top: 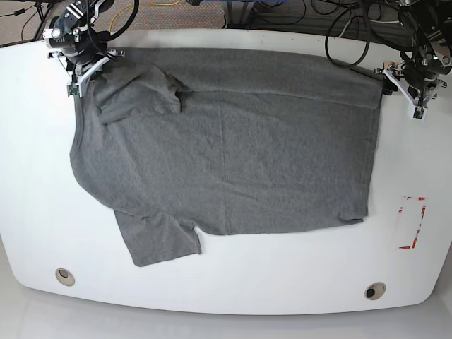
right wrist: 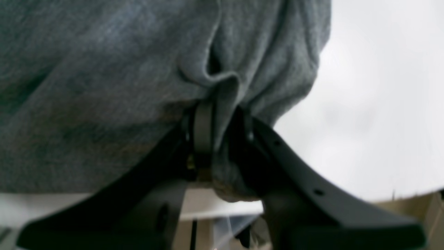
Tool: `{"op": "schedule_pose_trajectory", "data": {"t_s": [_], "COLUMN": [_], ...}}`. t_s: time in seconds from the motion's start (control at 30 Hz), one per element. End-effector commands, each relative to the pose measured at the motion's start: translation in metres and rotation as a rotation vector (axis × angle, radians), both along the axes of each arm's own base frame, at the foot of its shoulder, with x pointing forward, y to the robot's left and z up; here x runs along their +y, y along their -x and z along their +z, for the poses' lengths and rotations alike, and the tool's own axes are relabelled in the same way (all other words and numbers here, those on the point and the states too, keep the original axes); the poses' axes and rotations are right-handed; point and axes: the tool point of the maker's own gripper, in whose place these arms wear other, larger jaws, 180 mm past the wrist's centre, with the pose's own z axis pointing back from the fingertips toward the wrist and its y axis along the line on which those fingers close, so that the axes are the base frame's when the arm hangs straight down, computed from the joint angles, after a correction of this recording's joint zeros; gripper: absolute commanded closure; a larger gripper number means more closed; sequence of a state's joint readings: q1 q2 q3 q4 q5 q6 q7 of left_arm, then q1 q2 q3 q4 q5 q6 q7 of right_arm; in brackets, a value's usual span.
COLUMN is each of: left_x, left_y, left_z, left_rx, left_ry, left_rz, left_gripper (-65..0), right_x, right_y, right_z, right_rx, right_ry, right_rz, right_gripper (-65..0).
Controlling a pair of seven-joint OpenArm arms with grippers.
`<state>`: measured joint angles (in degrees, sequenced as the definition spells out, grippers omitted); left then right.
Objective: Layout the t-shirt on the table in an organized manner, then fold the t-shirt properly
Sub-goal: 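Pull the collar edge taut with both grippers, then release it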
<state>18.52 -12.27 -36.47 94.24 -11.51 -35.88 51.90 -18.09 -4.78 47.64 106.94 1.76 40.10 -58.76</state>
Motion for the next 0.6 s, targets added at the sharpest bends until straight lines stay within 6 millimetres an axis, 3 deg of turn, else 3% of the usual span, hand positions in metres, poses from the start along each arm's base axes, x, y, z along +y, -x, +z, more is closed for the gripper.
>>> {"op": "schedule_pose_trajectory", "data": {"t_s": [0.0, 0.3, 0.47, 0.57], "left_x": [0.011, 0.016, 0.027, 0.032], "left_y": [0.013, 0.032, 0.028, 0.026], "left_z": [0.001, -0.001, 0.024, 0.04], "left_rx": [0.043, 0.075, 0.036, 0.029], "left_ry": [-0.041, -0.052, -0.111, -0.157], "left_rz": [0.0, -0.003, -0.026, -0.022], "left_gripper": [-36.5, -36.5, -36.5, -36.5], "right_x": [-0.009, -0.009, 0.0, 0.0], "right_y": [0.016, 0.028, 0.023, 0.017], "right_z": [0.005, 0.003, 0.002, 0.01], "right_rx": [0.053, 0.081, 0.078, 0.057], "right_ry": [0.049, 0.053, 0.046, 0.066], "right_rz": [0.001, 0.006, 0.041, 0.054], "right_gripper": [-9.5, -9.5, -9.8, -14.7]}}
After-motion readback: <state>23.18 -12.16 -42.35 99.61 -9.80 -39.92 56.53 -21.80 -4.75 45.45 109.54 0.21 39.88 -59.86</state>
